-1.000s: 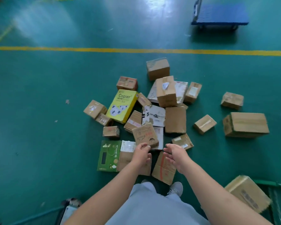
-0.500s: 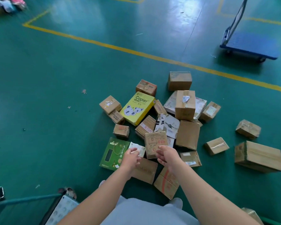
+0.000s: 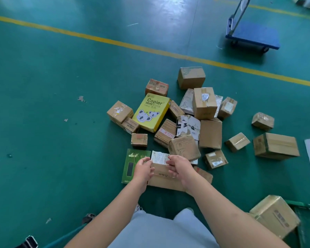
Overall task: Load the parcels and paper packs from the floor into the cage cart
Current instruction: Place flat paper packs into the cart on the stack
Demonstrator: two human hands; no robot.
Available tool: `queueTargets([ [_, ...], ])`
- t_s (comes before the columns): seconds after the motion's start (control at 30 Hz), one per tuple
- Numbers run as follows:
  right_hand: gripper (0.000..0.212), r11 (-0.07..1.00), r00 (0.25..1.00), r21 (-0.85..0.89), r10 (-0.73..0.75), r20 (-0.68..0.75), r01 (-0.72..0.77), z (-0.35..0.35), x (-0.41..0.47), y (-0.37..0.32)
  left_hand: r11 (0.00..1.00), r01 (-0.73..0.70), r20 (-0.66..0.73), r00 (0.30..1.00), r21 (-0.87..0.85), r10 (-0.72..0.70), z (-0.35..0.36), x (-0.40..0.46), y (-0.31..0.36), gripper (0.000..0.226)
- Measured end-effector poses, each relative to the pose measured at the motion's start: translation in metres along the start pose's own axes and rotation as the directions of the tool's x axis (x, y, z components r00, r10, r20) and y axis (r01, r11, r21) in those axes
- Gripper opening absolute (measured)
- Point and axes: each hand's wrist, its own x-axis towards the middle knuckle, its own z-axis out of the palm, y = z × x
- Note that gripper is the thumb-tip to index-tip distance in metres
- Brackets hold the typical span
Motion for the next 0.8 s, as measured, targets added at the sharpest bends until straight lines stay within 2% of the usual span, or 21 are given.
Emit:
queueTargets([
  [0.2, 0.022, 0.995, 0.999, 0.083, 0.049, -0.006, -0.048, 0.009, 0.008, -0.004, 0.999, 0.041, 0.007, 0.999, 0.014, -0.041, -0.008, 0.006, 0.007, 0.024],
  [0.37, 0.023, 0.974, 0.995, 0.206, 0.093, 0.019, -0.095, -0.002, 0.028, -0.024, 0.997, -0.002, -0.027, 1.000, 0.082, 0.004, -0.004, 0.007, 0.037, 0.023],
  [0.53, 0.027, 0.956, 0.995, 0.283, 0.057, 0.082, -0.078, -0.001, 0.054, -0.051, 0.987, -0.088, -0.110, 0.989, 0.136, 0.104, -0.010, 0.025, 0.082, 0.022],
  [0.67, 0.030, 0.953, 0.990, 0.290, 0.046, 0.133, -0.083, 0.001, 0.066, -0.069, 0.984, -0.105, -0.100, 0.988, 0.146, 0.120, 0.000, 0.032, 0.105, 0.022],
  [0.8, 0.031, 0.947, 0.994, 0.316, 0.021, 0.104, -0.054, 0.001, 0.086, -0.100, 0.981, -0.109, -0.074, 0.990, 0.160, 0.122, 0.011, 0.050, 0.140, 0.020],
])
